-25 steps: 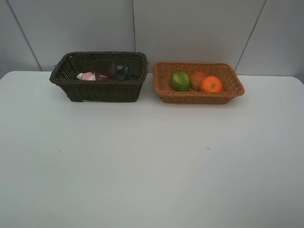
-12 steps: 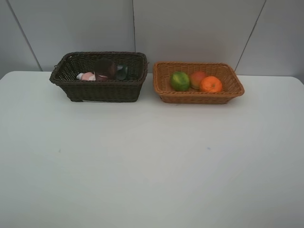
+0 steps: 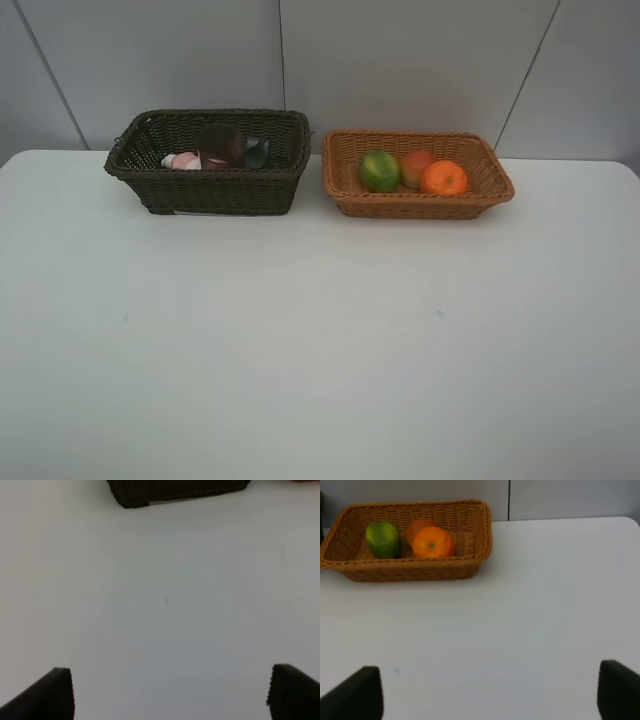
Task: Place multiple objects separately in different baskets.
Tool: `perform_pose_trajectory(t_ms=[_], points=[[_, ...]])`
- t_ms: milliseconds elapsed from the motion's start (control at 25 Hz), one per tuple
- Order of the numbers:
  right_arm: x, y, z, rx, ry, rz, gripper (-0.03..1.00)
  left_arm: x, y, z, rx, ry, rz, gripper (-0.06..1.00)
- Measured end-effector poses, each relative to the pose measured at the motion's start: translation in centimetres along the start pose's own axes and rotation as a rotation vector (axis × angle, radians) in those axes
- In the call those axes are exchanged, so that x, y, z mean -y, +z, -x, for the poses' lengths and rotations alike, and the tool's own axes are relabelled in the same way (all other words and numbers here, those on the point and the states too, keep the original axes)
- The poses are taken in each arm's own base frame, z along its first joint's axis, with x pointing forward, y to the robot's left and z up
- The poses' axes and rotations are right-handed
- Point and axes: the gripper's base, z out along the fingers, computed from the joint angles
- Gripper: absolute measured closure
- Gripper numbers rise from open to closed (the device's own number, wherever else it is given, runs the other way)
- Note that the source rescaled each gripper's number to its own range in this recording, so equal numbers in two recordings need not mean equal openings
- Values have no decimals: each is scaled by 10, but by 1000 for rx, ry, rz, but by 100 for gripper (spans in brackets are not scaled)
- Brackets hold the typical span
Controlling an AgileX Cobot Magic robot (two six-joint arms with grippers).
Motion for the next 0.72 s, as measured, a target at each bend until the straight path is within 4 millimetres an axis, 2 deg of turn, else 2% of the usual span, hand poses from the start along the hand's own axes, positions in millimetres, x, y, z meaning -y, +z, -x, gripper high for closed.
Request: perform_pose_trajectory(t_ms=[280,440,720], points=[[0,0,0,0,0,0,7,3,3,3,41,-12,-31,-6],[0,0,0,0,0,0,7,4,11,3,70,-14,-40,-6],[0,0,0,0,0,0,7,4,11,4,83,-15,-42,-6]])
